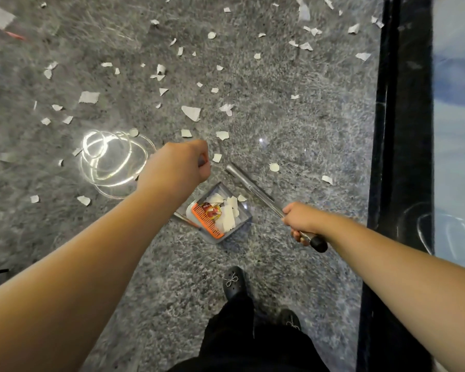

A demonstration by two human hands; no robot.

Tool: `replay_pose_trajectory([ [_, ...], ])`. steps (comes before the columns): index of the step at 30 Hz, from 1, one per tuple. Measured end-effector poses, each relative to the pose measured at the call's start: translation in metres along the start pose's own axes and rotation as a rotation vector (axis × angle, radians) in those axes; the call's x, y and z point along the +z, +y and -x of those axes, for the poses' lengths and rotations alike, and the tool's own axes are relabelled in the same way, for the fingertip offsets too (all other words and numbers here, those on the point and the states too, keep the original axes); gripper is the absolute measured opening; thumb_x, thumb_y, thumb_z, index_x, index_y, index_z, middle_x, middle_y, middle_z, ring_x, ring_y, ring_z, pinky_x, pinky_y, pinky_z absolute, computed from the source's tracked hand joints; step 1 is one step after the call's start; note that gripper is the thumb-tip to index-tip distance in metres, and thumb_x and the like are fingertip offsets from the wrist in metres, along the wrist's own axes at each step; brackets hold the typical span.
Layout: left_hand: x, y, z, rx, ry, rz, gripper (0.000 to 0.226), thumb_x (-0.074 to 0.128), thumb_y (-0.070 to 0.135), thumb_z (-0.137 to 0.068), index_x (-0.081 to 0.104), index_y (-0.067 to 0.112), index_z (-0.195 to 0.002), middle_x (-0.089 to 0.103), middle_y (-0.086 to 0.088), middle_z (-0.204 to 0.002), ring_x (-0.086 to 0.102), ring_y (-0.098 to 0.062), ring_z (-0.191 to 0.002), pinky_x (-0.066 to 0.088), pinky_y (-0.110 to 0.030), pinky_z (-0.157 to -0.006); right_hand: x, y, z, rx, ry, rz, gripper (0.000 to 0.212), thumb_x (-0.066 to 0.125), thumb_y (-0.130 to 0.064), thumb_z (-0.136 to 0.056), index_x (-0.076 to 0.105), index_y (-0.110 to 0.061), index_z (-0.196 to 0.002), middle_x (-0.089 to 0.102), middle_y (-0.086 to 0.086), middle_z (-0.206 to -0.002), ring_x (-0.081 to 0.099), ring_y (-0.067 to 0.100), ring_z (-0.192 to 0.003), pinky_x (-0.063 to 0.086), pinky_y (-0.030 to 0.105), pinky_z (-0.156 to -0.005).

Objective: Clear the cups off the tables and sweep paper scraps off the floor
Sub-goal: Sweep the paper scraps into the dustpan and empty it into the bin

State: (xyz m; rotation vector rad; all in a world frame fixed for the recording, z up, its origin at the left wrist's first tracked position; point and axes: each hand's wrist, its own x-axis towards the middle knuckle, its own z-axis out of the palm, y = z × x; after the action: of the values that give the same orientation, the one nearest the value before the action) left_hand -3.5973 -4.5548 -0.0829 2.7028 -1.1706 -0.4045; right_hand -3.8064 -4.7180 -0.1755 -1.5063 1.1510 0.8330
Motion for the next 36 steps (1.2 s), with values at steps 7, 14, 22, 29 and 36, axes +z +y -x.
replay_pose_trajectory([
  [7, -0.003, 0.004, -0.003, 0.05, -0.001, 0.011, 0.011, 0.057, 0.032, -0.092, 0.054, 0.022, -0.087, 0.06, -0.004, -0.066, 0.057, -0.029, -0.062, 0.035, -0.025, -0.044, 0.01, 0.0, 0.004, 0.036, -0.091, 0.017, 0.032, 0.035, -0.009, -0.1, 0.039, -0.018, -0.131, 0.046, 0.007, -0.064, 0.04, 0.013, -0.044, 0.036, 0.02, -0.042],
  [14, -0.012, -0.01, 0.008, 0.018, -0.049, 0.083, 0.014, 0.061, 0.031, -0.09, 0.05, 0.028, -0.082, 0.06, -0.004, -0.069, 0.059, -0.029, -0.065, 0.052, -0.036, -0.055, 0.009, 0.024, 0.018, 0.043, -0.118, -0.1, 0.034, 0.044, -0.015, -0.099, 0.041, -0.026, -0.132, 0.05, 0.005, -0.069, 0.043, 0.006, -0.036, 0.038, 0.019, -0.038],
  [22, -0.015, -0.021, 0.022, 0.009, -0.014, 0.083, 0.012, 0.062, 0.028, -0.09, 0.056, 0.024, -0.08, 0.061, -0.002, -0.062, 0.059, -0.026, -0.058, 0.052, -0.035, -0.052, 0.015, 0.019, 0.021, 0.015, -0.077, -0.203, 0.021, 0.044, -0.016, -0.099, 0.044, -0.024, -0.118, 0.049, 0.005, -0.065, 0.041, 0.008, -0.035, 0.036, 0.019, -0.04],
  [29, -0.012, -0.033, 0.019, -0.048, -0.015, 0.075, 0.016, 0.063, 0.029, -0.088, 0.054, 0.028, -0.075, 0.058, 0.002, -0.062, 0.057, -0.022, -0.057, 0.051, -0.034, -0.053, 0.009, 0.014, 0.008, -0.008, -0.005, -0.153, 0.04, 0.045, -0.014, -0.099, 0.037, -0.021, -0.138, 0.054, 0.009, -0.067, 0.045, 0.009, -0.035, 0.039, 0.021, -0.039],
  [36, -0.007, -0.03, 0.021, 0.001, 0.008, 0.056, 0.01, 0.06, 0.03, -0.089, 0.056, 0.024, -0.082, 0.059, -0.001, -0.06, 0.059, -0.027, -0.062, 0.056, -0.04, -0.055, 0.018, -0.013, -0.008, 0.014, -0.09, -0.067, 0.032, 0.038, -0.009, -0.1, 0.041, -0.012, -0.132, 0.047, 0.005, -0.06, 0.039, 0.009, -0.036, 0.036, 0.019, -0.039],
])
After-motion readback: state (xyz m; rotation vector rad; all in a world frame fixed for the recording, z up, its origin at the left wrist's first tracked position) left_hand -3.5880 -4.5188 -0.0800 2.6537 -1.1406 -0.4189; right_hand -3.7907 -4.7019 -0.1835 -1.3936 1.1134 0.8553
